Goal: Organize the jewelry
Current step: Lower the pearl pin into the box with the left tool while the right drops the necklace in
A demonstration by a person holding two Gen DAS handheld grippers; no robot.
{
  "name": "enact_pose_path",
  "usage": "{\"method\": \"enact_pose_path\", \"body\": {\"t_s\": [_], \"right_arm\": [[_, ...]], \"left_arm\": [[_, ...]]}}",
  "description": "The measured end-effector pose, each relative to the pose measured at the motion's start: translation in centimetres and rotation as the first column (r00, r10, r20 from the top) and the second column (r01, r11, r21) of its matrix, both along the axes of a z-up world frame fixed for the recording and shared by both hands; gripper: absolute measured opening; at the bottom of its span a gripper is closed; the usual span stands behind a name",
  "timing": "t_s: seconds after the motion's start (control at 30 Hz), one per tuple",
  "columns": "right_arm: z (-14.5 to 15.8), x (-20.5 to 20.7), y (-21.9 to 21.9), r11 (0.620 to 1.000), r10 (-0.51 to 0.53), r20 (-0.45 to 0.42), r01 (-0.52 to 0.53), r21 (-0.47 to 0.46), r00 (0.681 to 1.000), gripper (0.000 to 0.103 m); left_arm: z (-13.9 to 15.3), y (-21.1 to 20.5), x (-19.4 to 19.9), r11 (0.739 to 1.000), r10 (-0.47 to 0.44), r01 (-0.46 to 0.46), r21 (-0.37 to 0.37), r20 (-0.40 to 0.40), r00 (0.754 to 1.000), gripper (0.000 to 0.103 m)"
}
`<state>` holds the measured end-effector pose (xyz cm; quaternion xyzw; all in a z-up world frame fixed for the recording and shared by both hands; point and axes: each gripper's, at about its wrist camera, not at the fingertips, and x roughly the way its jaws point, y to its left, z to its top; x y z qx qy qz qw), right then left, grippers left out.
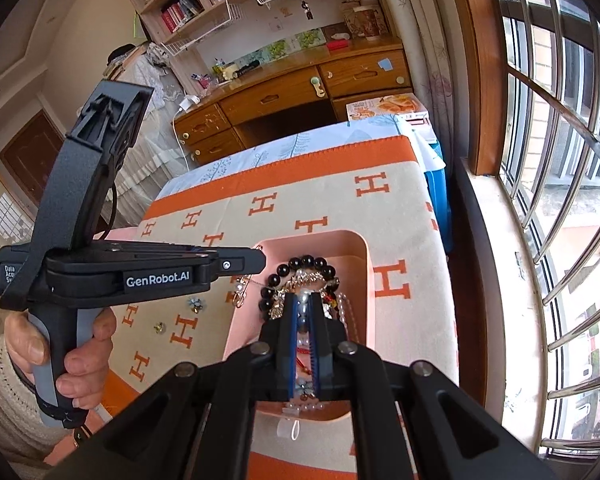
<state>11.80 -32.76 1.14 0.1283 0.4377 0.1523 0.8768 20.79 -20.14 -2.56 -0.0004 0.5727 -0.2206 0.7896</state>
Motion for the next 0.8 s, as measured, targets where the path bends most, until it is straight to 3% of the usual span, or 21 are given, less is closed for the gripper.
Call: {"method": "enact_pose_path", "body": {"t_s": [0.07, 0.2, 0.3, 0.37, 0.5, 0.7, 0.8], "right_arm": [[-0.6, 0.1, 0.0, 1.000, 0.005, -0.027, -0.005, 0.006, 1.000, 0.006], [-1.0, -0.1, 0.0, 1.000, 0.002, -0.026, -0.001, 0.017, 1.000, 0.006], [-1.1, -0.5, 0.1, 1.000, 0.000, -0.017, 0.001, 0.025, 1.000, 0.006], [-1.2, -0.7, 0.3, 0.999, 0.005, -0.013, -0.005, 0.035, 1.000, 0.006], [-1.2, -1.0, 1.2, 0.999, 0.025, -0.011, -0.024, 0.034, 1.000, 0.006], [-0.8, -1.5, 3.0, 0.997, 0.062, -0.006, -0.062, 0.044, 0.998, 0.006], [-0.6, -1.8, 4.2, 0.995, 0.088, -0.008, -0.088, 0.041, 0.996, 0.006]], "left_arm": [[-0.8, -0.4, 0.2, 1.000, -0.005, 0.005, 0.015, -0.010, 1.000, 0.005], [-1.8, -0.3, 0.2, 1.000, -0.011, 0.012, 0.023, -0.032, 0.999, 0.021], [-1.7, 0.5, -0.2, 0.999, -0.018, 0.019, 0.031, -0.029, 0.999, 0.023], [-1.3, 1.5, -0.6, 0.999, -0.016, 0.017, 0.039, -0.019, 1.000, 0.026], [0.0, 4.0, -1.7, 0.997, 0.005, -0.008, 0.083, 0.034, 0.999, 0.048], [2.0, 8.5, -4.0, 0.987, 0.031, -0.044, 0.155, 0.085, 0.996, 0.049], [3.1, 10.9, -5.5, 0.981, 0.047, -0.070, 0.182, 0.123, 0.991, 0.058]]}}
